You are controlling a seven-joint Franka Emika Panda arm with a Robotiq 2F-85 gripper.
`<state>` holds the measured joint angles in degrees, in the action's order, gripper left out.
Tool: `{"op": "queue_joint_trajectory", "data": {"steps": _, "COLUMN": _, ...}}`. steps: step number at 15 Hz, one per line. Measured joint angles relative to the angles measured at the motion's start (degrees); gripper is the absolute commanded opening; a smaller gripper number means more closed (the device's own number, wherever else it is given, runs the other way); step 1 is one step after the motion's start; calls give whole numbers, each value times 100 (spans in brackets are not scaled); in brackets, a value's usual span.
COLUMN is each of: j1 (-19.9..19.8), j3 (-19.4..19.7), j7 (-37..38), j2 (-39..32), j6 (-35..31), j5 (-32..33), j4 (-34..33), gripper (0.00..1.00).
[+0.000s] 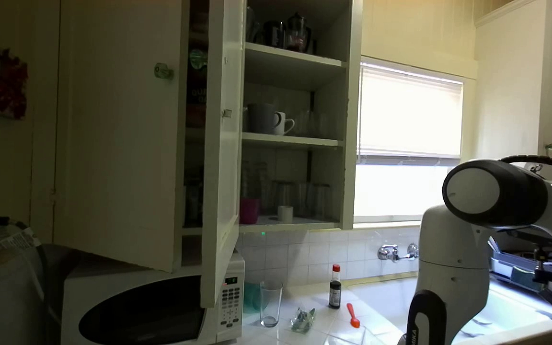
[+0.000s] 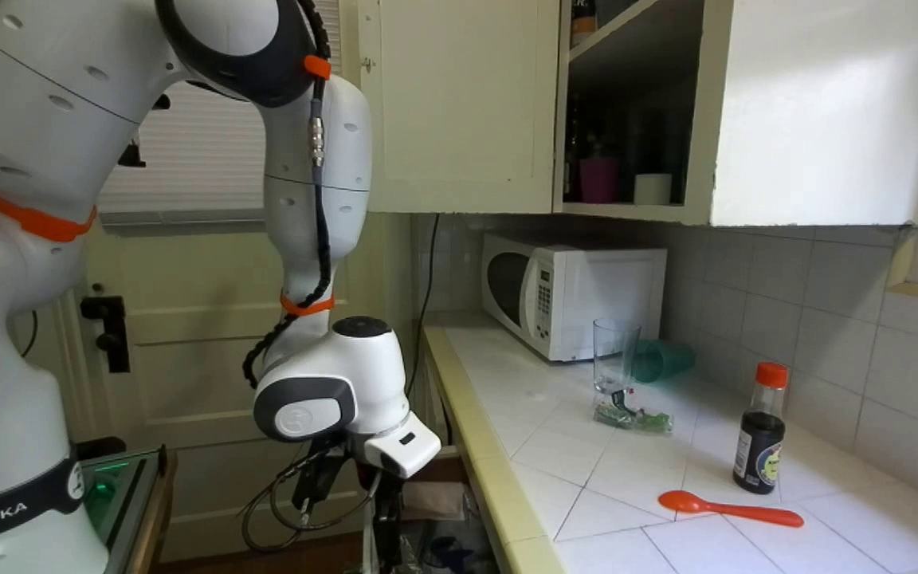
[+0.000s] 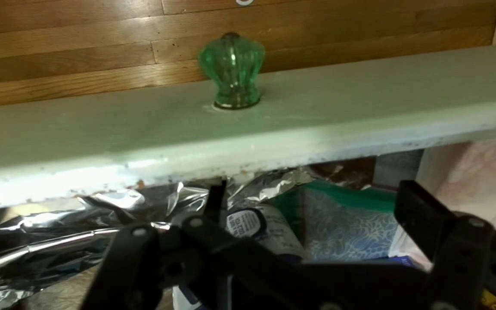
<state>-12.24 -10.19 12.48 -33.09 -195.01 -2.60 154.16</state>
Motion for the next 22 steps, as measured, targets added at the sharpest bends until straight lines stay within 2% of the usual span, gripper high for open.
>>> {"op": "queue_joint_trajectory", "data": {"steps": 3, "j1": 39, "j3": 10, "j7": -267, "j2": 42, "j6": 308, "j5": 113, "j4": -77, "gripper": 100}}
{"op": "queue_joint_trajectory", "data": {"steps": 5, "j1": -84, "j3": -152, "j7": -520, "j2": 42, "j6": 528, "j5": 358, "j4": -135, "gripper": 100}}
{"op": "queue_joint_trajectory", "data": {"steps": 11, "j1": -1245, "j3": -1382, "j7": -1330, "j2": -112, "j6": 1246, "j5": 905, "j4": -335, "gripper": 100}}
{"op": "queue_joint_trajectory", "data": {"steps": 15, "j1": -1867, "j3": -1909, "j7": -2112, "j2": -368, "j6": 2019, "j5": 898, "j4": -548, "gripper": 100}}
{"op": "queue_joint_trajectory", "data": {"steps": 18, "j1": -2097, "j3": -2075, "j7": -2689, "j2": -506, "j6": 2761, "j5": 823, "j4": -753, "gripper": 100}}
{"op": "queue_joint_trajectory", "data": {"steps": 20, "j1": -2098, "j3": -2091, "j7": -2985, "j2": -566, "j6": 3173, "j5": 674, "j4": -886, "gripper": 100}}
{"op": "queue_joint_trajectory", "data": {"steps": 22, "j1": -1978, "j3": -2006, "j7": -3003, "j2": -538, "j6": 3141, "j5": 390, "j4": -892, "gripper": 100}}
